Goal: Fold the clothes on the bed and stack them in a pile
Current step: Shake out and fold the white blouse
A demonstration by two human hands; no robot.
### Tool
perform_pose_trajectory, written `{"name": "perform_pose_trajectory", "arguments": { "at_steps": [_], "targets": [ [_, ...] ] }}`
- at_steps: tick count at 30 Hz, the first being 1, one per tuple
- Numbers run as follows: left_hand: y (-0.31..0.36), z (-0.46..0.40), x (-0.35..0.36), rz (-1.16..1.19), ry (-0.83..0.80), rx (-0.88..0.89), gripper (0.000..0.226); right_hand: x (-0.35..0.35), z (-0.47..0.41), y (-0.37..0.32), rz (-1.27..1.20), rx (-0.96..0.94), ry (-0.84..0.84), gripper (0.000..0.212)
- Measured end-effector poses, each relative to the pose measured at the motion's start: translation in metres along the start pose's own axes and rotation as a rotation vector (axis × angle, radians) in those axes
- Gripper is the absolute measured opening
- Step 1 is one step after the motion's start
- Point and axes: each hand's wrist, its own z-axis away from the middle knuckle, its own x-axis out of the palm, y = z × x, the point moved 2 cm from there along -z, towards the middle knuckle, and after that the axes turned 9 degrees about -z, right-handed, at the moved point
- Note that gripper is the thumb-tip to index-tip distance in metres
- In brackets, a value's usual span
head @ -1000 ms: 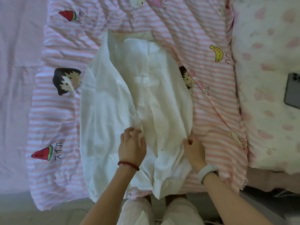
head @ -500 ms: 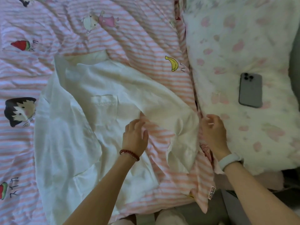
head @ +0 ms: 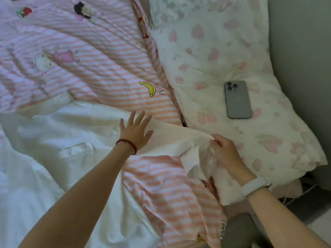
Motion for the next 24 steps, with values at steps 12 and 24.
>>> {"name": "perform_pose_trajectory", "arguments": {
  "at_steps": [12, 24],
  "targets": [
    [0.025, -0.063, -0.046, 0.408, 0.222, -0.165, 0.033, -0.095, -0.088, -0.031, 0.344, -0.122, 0.326, 0.026],
    [0.062, -0.005, 0.020, 0.123, 0.078, -0.062, 0.051, -0.024, -0.019, 0.020, 0.665, -0.307, 0.186, 0.059]
  ]
}}
